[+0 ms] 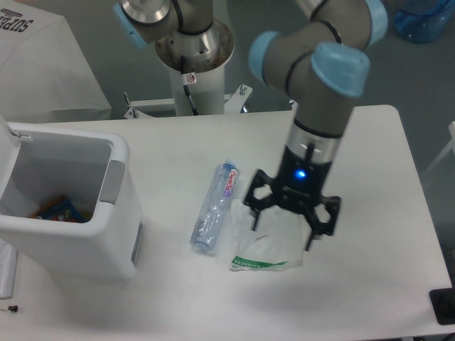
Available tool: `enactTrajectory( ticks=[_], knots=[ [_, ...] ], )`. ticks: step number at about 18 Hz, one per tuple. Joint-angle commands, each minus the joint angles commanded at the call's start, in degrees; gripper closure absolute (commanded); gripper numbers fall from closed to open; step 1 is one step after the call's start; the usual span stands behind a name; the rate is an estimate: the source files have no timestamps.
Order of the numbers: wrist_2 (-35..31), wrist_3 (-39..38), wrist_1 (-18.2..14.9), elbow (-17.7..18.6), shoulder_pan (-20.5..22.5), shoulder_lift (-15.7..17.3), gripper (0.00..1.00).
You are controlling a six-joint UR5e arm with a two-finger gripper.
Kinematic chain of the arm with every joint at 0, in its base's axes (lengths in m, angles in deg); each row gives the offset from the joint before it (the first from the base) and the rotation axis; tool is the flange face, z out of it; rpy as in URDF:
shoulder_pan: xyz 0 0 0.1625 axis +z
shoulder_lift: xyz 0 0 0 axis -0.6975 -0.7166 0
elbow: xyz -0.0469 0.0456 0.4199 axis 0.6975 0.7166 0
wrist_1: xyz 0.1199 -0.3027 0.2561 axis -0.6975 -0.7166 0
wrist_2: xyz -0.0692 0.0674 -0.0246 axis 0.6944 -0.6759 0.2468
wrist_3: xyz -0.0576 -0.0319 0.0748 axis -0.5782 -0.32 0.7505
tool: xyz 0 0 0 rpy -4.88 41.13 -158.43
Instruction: Open the trash can
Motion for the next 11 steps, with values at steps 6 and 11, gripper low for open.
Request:
enactTrajectory(
  ticks=[6,11],
  knots=[
    [-15.9,14.5,-3.2,-2.5,-2.3,-4.1,0.00],
    [-19.4,15.6,-3.3,-1.9,-3.4,-4.4,0.00]
  ],
)
